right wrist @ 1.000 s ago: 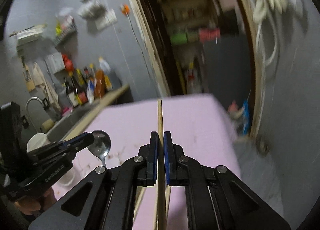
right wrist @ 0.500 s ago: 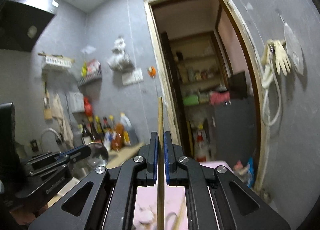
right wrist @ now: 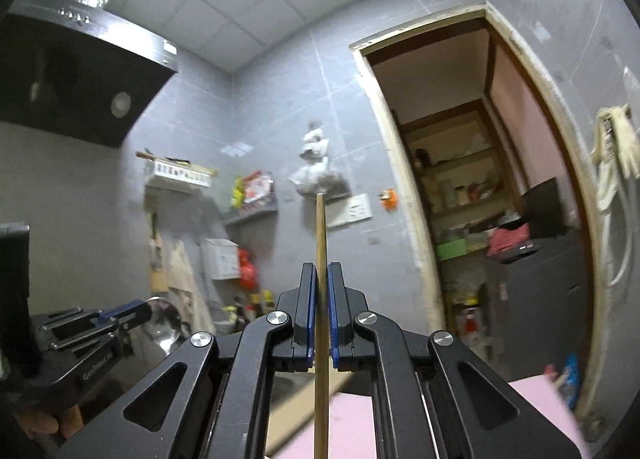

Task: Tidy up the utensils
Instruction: 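Lift spoon and chopstick and carry both over the white caddy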

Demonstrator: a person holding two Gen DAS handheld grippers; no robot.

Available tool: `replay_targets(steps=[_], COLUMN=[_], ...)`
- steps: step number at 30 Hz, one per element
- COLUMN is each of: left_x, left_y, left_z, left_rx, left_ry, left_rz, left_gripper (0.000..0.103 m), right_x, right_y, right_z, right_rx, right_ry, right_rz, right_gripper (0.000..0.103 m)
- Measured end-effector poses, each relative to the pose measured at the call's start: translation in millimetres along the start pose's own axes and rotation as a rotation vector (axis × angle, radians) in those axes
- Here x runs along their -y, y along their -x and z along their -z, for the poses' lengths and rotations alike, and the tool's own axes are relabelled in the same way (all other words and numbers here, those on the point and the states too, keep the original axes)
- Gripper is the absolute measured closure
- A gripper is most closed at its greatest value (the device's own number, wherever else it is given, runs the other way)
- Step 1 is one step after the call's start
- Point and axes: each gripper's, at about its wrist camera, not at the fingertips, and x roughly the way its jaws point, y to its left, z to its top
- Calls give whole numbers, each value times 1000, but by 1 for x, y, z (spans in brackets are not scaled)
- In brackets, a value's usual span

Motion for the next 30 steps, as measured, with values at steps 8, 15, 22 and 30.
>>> replay_targets(steps=[8,15,22,30], left_x=[-34,-26,-14,-18], left_y=[-32,-60,-74,-80], left_z=[38,79,101,109], left_rx=[-63,-136,-167,-263], left_ry=[-34,-58,-94,34], left_rz=[-191,-203,-171,-1], left_gripper=[102,102,102,100], right_x=[-25,-40,-35,-29], right_y=[-33,-46,-52,-44], right_z=[22,58,86,102], right_rx=[-4,-20,-102,-227], right_ry=[-21,89,96,93], right_rz=[-61,3,7,-10], right_gripper=[99,99,99,99])
